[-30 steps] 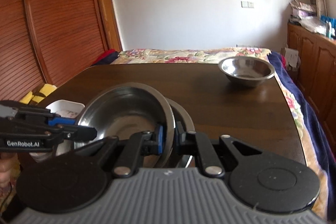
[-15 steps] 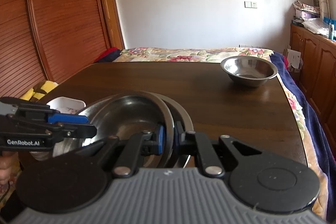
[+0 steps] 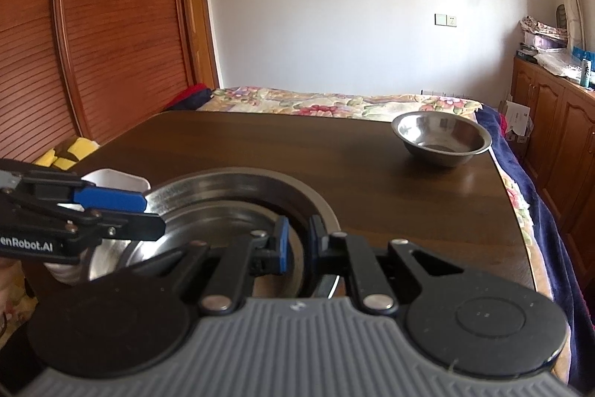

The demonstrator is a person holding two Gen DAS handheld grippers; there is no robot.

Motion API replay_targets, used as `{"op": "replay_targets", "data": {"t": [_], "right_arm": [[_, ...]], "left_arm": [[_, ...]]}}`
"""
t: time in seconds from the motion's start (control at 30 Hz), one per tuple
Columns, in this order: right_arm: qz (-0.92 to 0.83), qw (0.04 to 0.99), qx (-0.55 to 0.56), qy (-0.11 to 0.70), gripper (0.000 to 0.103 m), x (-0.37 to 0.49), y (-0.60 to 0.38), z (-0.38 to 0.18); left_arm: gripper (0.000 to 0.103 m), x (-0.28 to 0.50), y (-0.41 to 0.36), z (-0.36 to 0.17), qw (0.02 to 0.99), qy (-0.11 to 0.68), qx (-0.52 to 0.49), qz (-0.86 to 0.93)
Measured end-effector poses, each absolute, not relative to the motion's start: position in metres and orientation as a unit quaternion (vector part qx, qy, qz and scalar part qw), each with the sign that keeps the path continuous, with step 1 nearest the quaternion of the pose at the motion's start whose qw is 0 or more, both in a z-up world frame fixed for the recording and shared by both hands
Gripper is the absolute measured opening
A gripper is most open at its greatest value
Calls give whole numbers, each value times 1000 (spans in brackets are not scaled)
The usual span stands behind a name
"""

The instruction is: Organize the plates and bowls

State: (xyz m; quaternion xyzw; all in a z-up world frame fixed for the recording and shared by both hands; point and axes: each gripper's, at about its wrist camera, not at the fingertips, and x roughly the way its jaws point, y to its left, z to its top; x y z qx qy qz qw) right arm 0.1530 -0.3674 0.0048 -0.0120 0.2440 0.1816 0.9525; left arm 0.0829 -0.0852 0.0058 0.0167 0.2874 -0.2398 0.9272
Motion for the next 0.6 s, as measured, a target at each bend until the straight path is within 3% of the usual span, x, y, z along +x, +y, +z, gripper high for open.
{"op": "replay_targets", "data": {"t": [0.6], "right_arm": [[170,961,5,217,13,148,-373,18]], "left_arm": [[50,80,-84,15,934,270,19,-232]]}}
